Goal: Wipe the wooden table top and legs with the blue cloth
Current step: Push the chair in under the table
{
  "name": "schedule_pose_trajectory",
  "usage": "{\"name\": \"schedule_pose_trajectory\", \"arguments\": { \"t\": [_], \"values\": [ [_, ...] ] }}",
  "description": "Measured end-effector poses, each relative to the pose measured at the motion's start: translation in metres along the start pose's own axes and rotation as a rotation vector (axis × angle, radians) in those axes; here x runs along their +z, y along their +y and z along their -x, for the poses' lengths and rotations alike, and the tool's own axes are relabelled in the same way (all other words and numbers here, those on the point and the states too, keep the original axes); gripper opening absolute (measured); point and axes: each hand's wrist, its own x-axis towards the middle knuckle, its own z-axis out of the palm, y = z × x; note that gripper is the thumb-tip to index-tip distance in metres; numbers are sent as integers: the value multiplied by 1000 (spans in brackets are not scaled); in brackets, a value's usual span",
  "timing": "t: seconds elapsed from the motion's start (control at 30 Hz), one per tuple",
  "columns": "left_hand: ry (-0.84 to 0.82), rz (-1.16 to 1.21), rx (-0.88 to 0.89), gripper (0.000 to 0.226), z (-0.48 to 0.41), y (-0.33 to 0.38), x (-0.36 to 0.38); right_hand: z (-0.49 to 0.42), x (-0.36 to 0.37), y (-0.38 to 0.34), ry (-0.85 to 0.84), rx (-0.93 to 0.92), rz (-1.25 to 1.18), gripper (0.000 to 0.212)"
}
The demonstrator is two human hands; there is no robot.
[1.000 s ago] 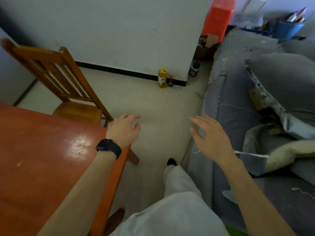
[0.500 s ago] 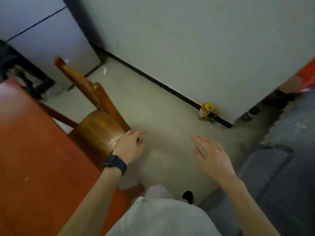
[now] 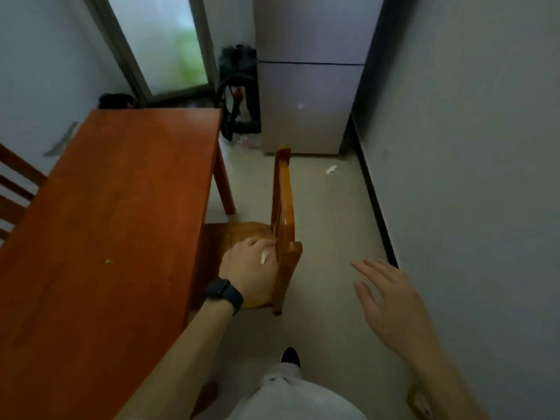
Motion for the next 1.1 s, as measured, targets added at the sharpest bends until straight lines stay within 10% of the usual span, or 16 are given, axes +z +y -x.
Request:
{"name": "schedule_pose_trajectory", "arguments": {
  "t": [0.63,0.87,1.1],
  "values": [
    [215,335,-817,46,-129,85,51,-406,35,-9,-564,-986,187,41],
    [224,59,-1113,55,-136,129,77,-465,71,-19,-743,-1282,498,63],
    [249,-26,-1118,63,-144,117,81,-482,117,-26,-606,-1437,536,70]
  ]
}}
